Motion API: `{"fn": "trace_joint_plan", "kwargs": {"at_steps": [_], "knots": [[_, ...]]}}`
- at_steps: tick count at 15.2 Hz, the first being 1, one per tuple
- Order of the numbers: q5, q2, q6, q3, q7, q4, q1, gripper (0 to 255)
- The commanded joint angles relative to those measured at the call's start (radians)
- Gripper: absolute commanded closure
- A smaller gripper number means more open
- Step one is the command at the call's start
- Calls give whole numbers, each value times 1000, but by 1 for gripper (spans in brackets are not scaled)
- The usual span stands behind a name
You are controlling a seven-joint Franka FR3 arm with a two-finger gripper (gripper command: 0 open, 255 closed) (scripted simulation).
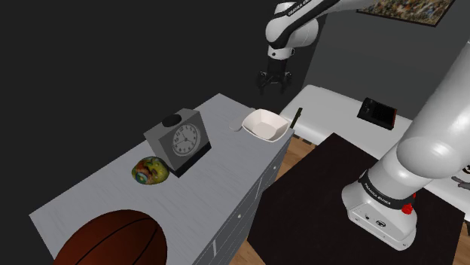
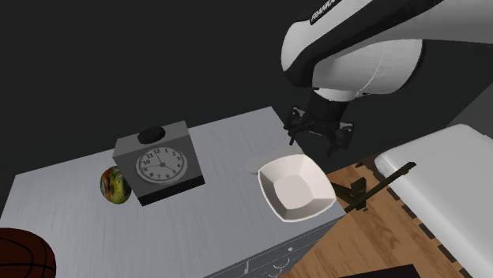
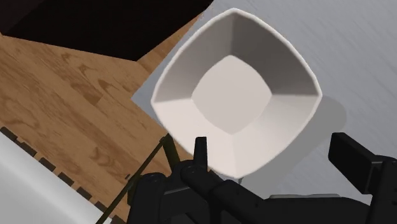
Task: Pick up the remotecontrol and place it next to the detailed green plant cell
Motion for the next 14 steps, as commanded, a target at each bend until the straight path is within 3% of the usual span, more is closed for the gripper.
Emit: {"fn": "trace_joint_plan", "kwargs": {"at_steps": [1,14], "knots": [[27,76,21,-2,5,56,-7,0],[181,583,63,11,39,527,-98,0]]}}
